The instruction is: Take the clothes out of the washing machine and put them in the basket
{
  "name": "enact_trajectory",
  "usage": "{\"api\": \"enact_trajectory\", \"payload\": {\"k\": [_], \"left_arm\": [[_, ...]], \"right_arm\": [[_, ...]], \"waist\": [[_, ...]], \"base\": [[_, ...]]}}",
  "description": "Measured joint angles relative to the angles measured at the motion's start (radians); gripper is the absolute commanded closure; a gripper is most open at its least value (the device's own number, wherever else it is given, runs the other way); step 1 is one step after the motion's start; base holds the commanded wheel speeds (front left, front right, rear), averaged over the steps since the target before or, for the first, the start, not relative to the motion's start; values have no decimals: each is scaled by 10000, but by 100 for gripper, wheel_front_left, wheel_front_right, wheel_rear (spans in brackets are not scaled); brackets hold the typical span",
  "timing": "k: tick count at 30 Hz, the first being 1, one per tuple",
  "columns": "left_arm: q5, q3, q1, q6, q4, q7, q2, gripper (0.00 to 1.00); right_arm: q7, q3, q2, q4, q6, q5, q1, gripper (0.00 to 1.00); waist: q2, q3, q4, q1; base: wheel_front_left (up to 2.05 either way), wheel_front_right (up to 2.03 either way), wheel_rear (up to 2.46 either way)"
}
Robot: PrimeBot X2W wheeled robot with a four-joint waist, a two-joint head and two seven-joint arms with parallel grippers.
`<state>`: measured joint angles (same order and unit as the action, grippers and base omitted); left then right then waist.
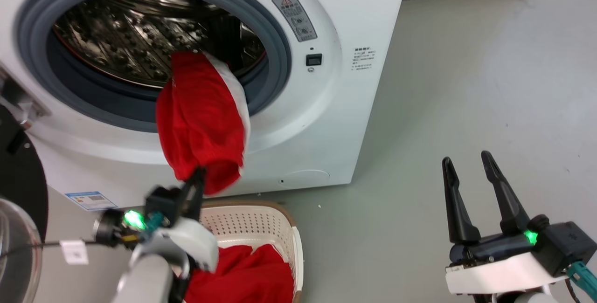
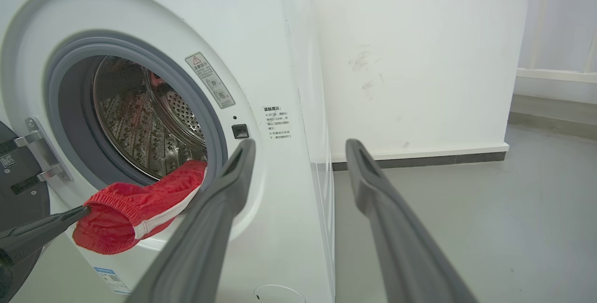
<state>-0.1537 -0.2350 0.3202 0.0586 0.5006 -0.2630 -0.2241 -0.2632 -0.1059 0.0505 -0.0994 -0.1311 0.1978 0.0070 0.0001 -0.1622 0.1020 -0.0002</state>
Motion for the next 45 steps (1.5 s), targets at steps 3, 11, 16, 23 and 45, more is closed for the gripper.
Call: {"api": "enact_trajectory", "payload": {"k": [3,11,16,23,45], "left_arm": [[46,-314,-524,92,-6,0,125,100],[98,-886,-1480,205,351,0,238,100],[-36,-880,-1521,205,861,0,299,100],[-278,-834,-1361,251,1933,0,514,100],[-754,-727,248,487,6355,0,1122,100]], "right_arm": [[0,10,2,25,0,-38,158,0],[0,19,0,29,0,-42,199,0],[0,23,0,-4,0,-42,195,0],[0,96,2,-40,0,-96,-79,0],[0,201,2,-407,0,-100,-1168,0]], "waist": [[0,206,-115,0],[0,449,-274,0],[0,298,-245,1],[0,-246,-126,3],[0,-2260,327,3]], "base": [[0,0,0],[0,0,0],[0,0,0],[0,0,0],[0,0,0]]}}
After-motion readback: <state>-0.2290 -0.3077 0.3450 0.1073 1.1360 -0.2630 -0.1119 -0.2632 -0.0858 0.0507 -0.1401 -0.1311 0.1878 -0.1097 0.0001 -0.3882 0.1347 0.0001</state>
